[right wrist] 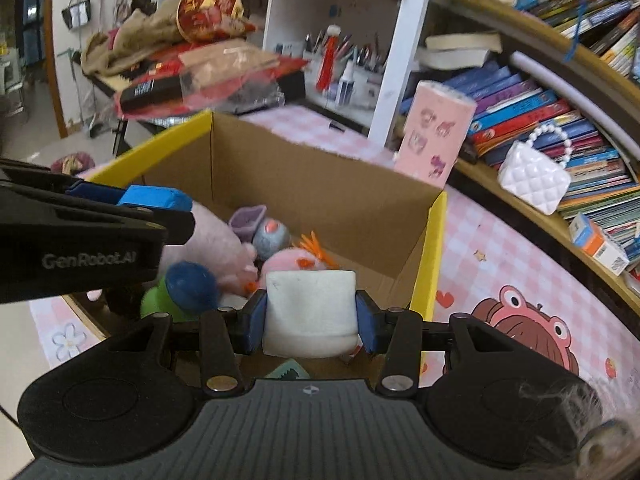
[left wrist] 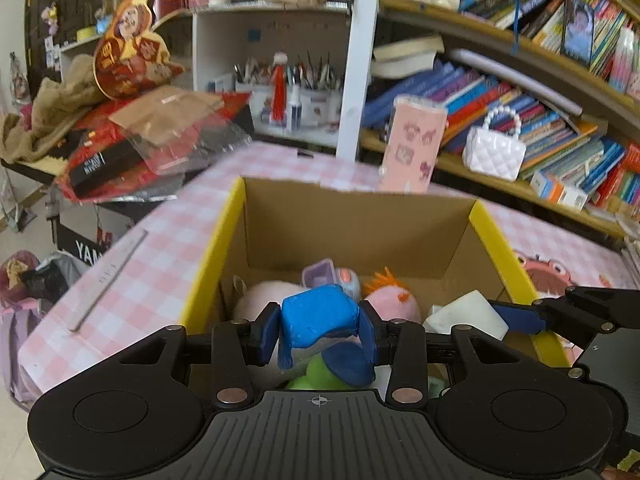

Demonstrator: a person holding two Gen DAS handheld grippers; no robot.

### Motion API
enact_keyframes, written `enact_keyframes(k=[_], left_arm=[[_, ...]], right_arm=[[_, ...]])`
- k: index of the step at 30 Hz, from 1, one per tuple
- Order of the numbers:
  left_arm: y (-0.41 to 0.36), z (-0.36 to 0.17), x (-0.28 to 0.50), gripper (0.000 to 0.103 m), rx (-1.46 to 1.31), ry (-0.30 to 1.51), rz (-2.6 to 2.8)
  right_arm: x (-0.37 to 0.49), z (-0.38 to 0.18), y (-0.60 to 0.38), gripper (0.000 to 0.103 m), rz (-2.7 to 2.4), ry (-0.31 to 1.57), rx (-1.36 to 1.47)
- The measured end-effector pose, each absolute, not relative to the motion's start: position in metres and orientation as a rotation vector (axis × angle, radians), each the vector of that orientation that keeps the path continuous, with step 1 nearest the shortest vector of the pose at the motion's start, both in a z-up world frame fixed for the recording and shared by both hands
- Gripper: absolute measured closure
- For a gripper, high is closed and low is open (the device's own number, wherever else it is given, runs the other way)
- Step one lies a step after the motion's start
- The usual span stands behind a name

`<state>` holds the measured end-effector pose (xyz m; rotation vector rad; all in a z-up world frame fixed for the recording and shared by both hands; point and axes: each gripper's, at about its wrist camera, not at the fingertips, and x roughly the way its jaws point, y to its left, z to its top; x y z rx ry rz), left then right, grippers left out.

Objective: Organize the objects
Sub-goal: 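Lower both items into the box and open both tools, then withdraw both tools from the box back toward the table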

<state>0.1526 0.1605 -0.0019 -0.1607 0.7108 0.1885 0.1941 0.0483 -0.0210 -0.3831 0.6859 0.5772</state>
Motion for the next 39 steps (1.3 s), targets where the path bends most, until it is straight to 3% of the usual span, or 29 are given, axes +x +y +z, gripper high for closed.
enact_keyframes(k=[16, 22, 24, 29, 39], left_arm=[[0.159, -0.022, 0.164, 0.061, -0.166, 0.778, 0.169], [0.162, -0.013, 0.152, 0.04, -0.184, 0.737, 0.164], [0.16, -0.006, 0.143, 0.027, -0.171, 0.699, 0.179], [0.157, 0.018, 0.122, 0.024, -0.18, 0.615, 0.169], [0.134, 0.048, 0.066, 0.007, -0.151, 0.497, 0.137]], right_arm=[[0.205, -0.034, 0.061, 0.057, 0.588, 0.704, -0.457], [0.202, -0.03, 0.058, 0.055, 0.567, 0.716, -0.418], [0.192, -0.023, 0.054, 0.052, 0.565, 0.684, -0.393], [0.161, 0.002, 0.039, 0.051, 0.529, 0.582, -0.33], [0.091, 0.03, -0.015, 0.045, 0.308, 0.506, -0.152]])
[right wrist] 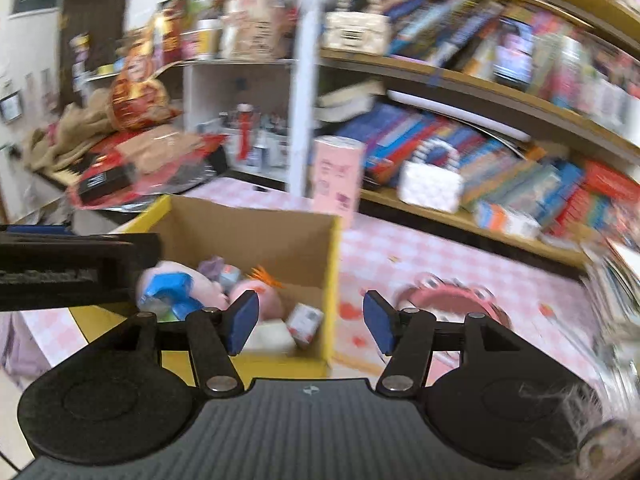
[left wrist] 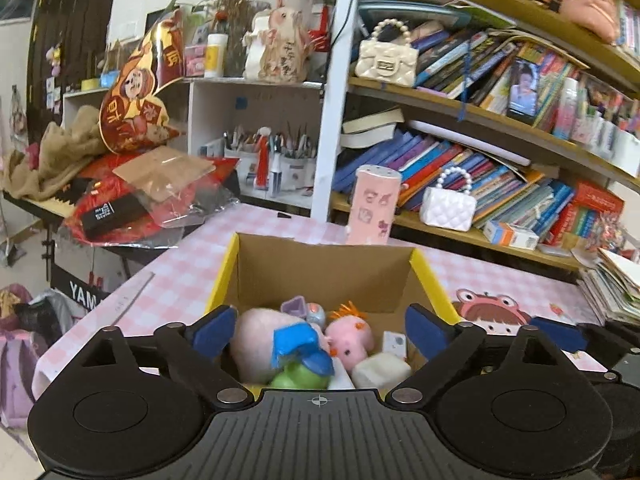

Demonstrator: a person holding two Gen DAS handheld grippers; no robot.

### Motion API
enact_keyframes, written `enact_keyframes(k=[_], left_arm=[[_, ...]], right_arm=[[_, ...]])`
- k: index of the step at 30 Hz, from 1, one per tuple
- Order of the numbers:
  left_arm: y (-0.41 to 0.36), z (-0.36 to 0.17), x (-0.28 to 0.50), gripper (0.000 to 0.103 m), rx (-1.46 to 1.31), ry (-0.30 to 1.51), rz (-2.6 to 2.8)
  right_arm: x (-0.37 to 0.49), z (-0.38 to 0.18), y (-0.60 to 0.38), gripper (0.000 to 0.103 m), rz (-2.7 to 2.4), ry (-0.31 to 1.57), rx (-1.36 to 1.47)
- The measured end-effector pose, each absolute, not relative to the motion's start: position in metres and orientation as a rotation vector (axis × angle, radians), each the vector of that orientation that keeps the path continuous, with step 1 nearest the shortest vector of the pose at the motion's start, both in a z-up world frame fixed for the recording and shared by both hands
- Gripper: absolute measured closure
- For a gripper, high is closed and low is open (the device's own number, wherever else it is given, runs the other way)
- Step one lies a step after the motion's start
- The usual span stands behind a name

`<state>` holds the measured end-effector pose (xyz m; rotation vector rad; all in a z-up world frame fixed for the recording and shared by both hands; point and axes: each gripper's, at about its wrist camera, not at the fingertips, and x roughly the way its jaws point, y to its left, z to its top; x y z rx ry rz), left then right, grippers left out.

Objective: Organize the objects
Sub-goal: 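Withdraw both tools from the box back toward the table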

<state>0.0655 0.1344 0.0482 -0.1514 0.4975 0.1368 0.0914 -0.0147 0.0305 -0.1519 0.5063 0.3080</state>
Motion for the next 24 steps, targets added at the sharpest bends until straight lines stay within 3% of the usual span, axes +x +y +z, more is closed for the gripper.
enact_keyframes(k=[18, 24], left_arm=[[0.079, 0.008, -0.001, 0.006, -0.076, 0.626, 0.093], [0.054, 0.002, -0.004, 0.006, -0.035, 0.648, 0.066]], right_arm=[[-0.014, -0.006, -0.081, 0.027, -0.11, 0.63, 0.001], [-0.03, -0.008, -0.1, 0.014, -0.185, 0.623, -0.008]])
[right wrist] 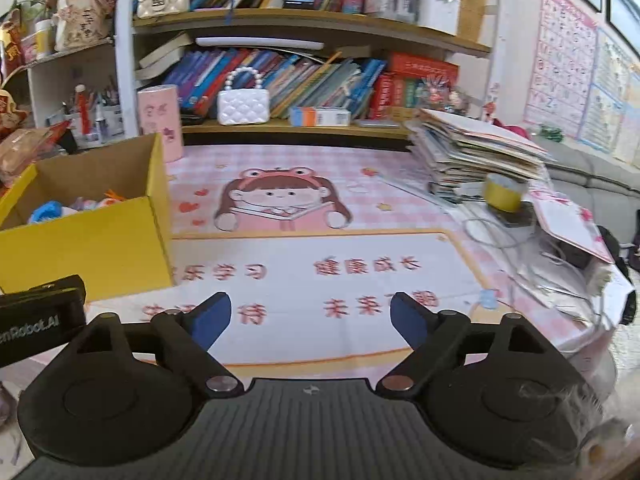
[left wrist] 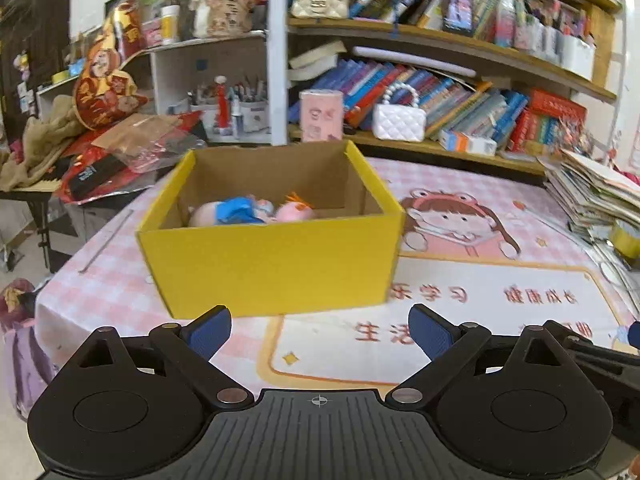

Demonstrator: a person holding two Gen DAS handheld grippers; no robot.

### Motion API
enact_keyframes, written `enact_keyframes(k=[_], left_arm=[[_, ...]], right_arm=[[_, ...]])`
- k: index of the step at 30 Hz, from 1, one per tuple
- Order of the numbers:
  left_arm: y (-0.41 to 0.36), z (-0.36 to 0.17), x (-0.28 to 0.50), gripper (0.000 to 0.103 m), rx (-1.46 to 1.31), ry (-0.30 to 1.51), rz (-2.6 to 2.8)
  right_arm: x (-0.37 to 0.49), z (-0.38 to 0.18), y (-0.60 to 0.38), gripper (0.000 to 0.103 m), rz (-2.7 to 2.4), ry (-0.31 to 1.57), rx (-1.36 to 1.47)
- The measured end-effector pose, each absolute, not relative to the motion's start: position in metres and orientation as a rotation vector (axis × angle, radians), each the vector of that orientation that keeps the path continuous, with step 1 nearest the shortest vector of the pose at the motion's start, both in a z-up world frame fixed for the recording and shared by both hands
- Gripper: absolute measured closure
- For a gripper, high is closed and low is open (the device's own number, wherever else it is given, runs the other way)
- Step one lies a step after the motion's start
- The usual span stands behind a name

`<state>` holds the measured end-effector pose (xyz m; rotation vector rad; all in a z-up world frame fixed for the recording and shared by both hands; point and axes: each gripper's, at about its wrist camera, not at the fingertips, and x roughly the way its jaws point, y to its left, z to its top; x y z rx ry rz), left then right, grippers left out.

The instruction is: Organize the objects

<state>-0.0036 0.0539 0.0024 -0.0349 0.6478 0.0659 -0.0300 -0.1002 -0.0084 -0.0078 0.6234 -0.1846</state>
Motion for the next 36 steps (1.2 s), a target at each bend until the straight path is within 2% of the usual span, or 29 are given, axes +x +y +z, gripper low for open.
enact_keyframes(k=[5, 11, 36], left_arm=[[0.028, 0.0, -0.006, 0.006, 0.009, 0.672, 0.031], [0.002, 0.001, -0.007, 0.005, 0.075, 0.674, 0.002], [-0.002, 0.002, -0.007, 0.002, 0.143, 0.682, 0.066]], right_arm=[[-0.039, -0.013, -0.121, 0.004, -0.265, 0.645, 0.006], [-0.043, -0.015, -0.143, 0.0, -0.346, 0.644, 0.04], [-0.039, -0.02, -0.14, 0.0, -0.364, 0.672, 0.028]])
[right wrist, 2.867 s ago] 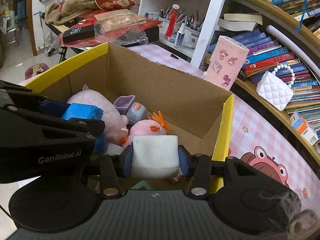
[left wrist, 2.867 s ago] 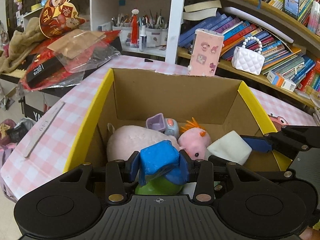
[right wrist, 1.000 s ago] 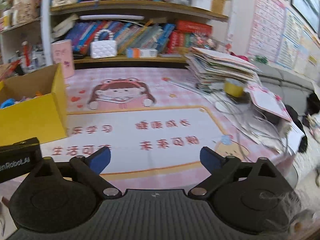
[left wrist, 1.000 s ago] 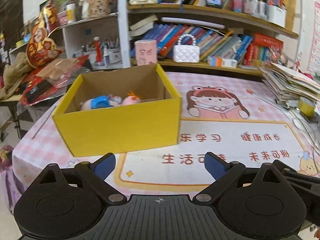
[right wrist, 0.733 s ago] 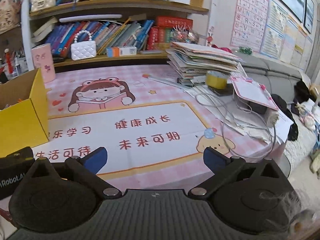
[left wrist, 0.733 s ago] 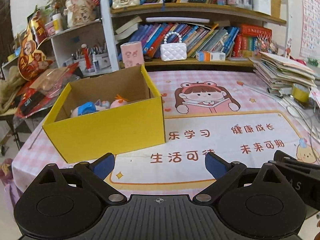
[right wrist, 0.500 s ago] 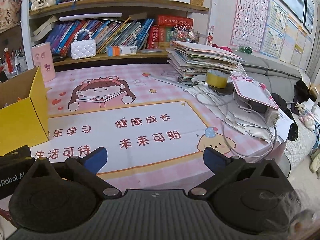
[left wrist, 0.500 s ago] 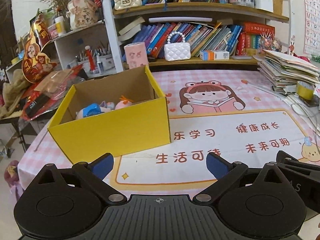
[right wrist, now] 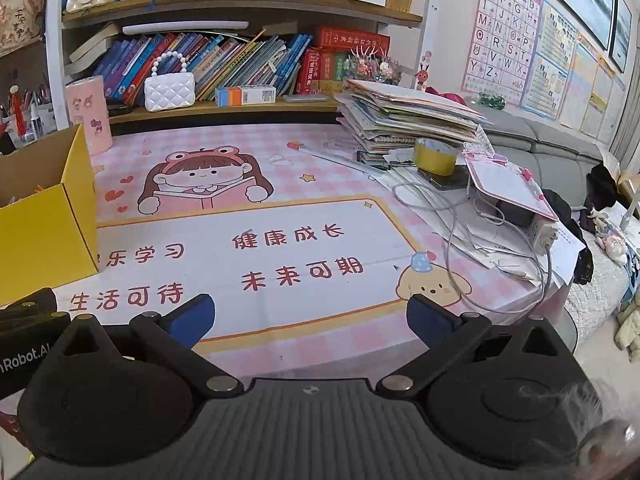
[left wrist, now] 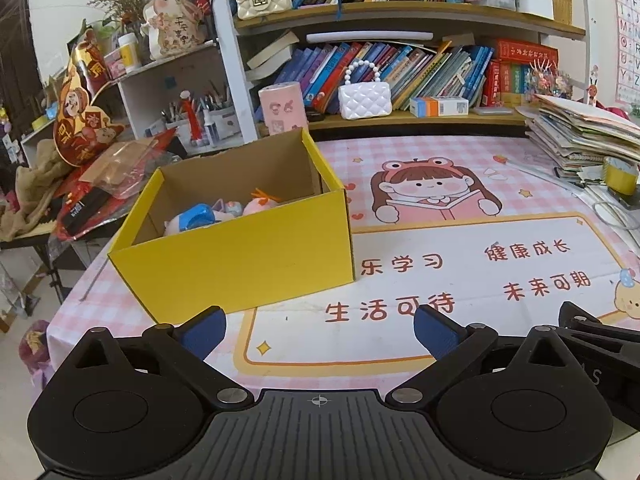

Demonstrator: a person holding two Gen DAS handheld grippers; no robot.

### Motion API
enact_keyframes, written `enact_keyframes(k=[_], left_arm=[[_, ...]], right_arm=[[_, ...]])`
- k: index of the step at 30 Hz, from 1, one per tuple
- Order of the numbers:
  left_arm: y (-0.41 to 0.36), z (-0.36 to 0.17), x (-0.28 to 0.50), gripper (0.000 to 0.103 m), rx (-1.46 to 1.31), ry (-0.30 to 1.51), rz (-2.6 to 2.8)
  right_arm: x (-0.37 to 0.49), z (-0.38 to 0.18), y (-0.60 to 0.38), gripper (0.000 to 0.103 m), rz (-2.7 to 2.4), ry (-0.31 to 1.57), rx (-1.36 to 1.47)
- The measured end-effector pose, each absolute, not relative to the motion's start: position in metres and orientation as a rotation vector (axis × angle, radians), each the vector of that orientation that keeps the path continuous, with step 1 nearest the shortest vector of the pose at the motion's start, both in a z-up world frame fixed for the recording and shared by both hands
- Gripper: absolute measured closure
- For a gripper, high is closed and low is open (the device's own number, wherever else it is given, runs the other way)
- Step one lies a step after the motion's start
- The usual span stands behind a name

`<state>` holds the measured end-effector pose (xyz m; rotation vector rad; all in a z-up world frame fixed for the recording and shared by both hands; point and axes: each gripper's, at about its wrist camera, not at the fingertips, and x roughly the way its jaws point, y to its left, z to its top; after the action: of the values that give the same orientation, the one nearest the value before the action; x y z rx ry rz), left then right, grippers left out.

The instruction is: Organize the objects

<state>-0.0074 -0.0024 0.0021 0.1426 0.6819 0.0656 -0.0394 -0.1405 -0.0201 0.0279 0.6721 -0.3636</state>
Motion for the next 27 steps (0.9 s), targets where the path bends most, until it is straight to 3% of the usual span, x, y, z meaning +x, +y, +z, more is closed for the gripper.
enact_keyframes(k=[27], left_arm=[[0.0044, -0.003, -0.0031, 0.001, 0.098, 0.718, 0.054]], right_arm=[[-0.0338, -0.0265, -0.1389, 0.0, -0.36, 0.704, 0.019]])
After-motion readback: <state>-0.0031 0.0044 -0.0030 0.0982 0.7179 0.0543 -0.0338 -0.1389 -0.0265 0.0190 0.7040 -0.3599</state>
